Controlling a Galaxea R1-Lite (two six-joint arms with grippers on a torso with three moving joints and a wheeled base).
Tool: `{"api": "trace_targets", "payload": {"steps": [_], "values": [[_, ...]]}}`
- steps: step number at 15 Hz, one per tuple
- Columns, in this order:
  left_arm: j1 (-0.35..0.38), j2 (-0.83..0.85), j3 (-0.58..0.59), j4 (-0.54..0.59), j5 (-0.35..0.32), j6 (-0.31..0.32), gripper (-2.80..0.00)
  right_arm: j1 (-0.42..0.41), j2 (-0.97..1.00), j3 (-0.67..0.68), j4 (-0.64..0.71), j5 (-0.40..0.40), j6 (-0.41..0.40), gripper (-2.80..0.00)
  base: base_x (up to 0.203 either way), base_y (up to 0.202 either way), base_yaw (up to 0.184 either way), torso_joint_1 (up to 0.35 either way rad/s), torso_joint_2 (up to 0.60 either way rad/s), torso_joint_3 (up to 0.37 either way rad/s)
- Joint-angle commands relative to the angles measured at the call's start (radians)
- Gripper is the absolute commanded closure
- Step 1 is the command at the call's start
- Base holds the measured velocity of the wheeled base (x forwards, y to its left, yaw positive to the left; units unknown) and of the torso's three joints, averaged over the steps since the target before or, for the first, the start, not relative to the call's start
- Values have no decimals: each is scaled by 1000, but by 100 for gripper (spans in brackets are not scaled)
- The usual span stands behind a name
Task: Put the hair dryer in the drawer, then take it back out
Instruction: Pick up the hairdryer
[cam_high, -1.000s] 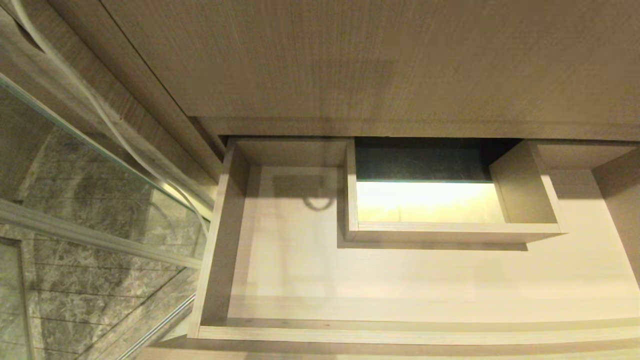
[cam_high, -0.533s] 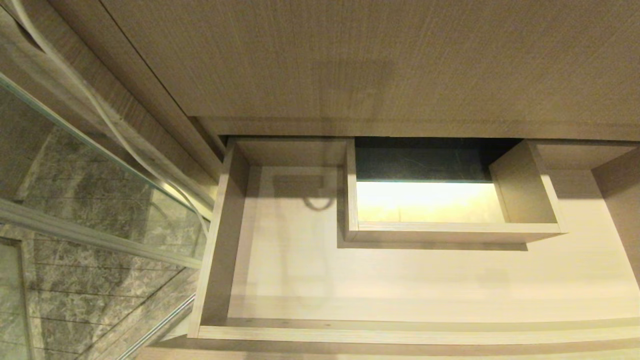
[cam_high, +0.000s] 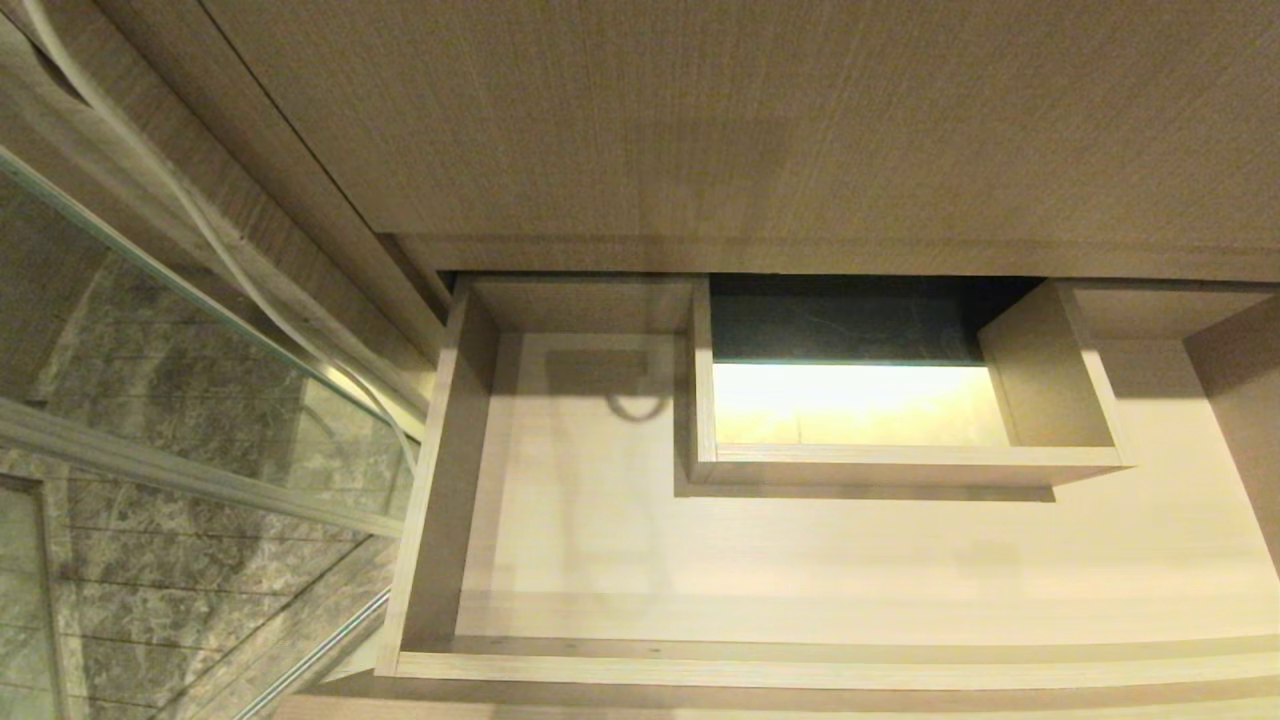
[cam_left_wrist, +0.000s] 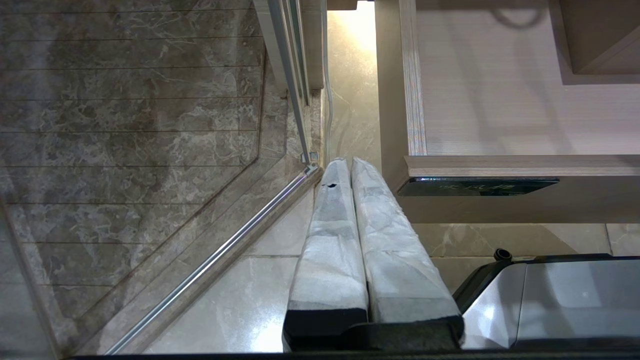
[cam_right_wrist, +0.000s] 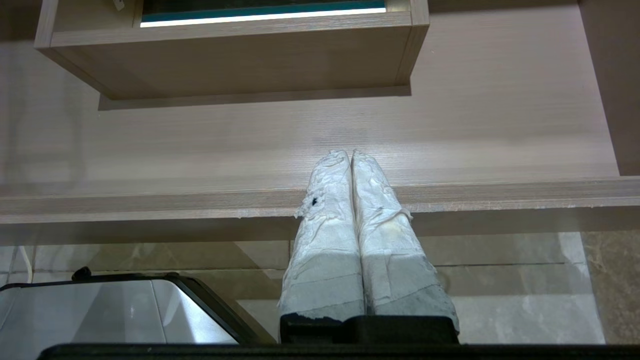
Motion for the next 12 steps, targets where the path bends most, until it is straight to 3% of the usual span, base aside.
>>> {"api": "trace_targets", "payload": {"steps": [1,12], "values": [[0,0,0,0,0,0,0,1,1,0,2,1,-8,0,0,0,0,0,0,0],[0,0,0,0,0,0,0,1,1,0,4,4,-15,0,0,0,0,4,-7,-2]]}}
